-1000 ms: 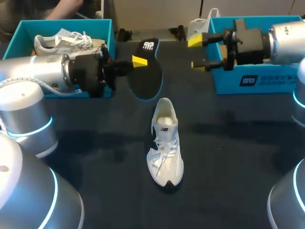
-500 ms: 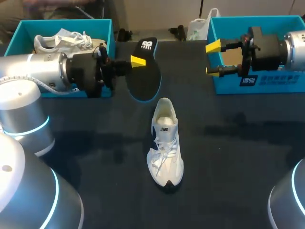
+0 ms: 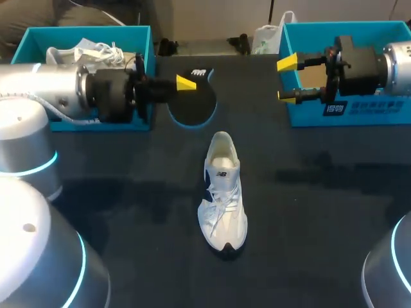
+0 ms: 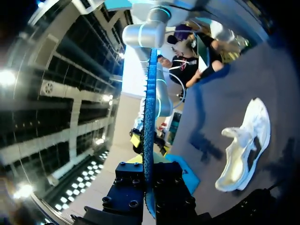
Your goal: Take the shoe out of the shoebox, open the shoe tongue, remove and reinsert the insole, then place the shoe into the shoebox
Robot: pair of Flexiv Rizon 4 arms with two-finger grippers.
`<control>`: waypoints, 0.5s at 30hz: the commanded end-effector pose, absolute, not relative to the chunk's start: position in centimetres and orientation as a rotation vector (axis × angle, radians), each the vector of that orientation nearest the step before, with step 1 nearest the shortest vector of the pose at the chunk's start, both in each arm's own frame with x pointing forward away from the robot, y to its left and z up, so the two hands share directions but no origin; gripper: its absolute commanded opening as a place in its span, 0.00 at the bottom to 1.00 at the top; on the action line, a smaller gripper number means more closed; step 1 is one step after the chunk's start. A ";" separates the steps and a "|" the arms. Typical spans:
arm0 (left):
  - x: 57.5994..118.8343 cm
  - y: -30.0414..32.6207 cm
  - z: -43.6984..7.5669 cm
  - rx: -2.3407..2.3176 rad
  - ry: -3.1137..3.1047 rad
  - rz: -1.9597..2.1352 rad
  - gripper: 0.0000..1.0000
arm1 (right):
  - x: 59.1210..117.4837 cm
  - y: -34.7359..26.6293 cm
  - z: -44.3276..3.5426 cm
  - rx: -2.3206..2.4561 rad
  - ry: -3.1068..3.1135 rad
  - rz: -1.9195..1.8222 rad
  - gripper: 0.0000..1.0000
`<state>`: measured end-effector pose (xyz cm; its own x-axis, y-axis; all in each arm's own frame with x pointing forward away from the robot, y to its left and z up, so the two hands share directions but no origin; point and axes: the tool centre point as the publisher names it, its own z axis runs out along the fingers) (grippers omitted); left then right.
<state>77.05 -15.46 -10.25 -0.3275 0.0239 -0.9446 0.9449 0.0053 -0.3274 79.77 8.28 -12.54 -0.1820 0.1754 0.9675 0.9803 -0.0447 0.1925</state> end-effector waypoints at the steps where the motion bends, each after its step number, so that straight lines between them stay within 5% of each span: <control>1: 76.2 -14.6 -8.7 0.960 2.097 -1.673 0.00 | 79.8 8.4 -12.5 -1.290 -1.450 -1.309 1.00; 15: 76.2 -15.2 -10.1 -0.024 2.677 -2.332 0.00 | 79.8 8.4 -12.5 -1.290 -1.450 -1.309 1.00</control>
<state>75.51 -14.84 -9.88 -0.7367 0.1771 -0.6526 0.6709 0.0707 -0.7382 79.79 8.27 -12.55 -0.1828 0.1745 0.9675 0.9801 -0.0446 0.1933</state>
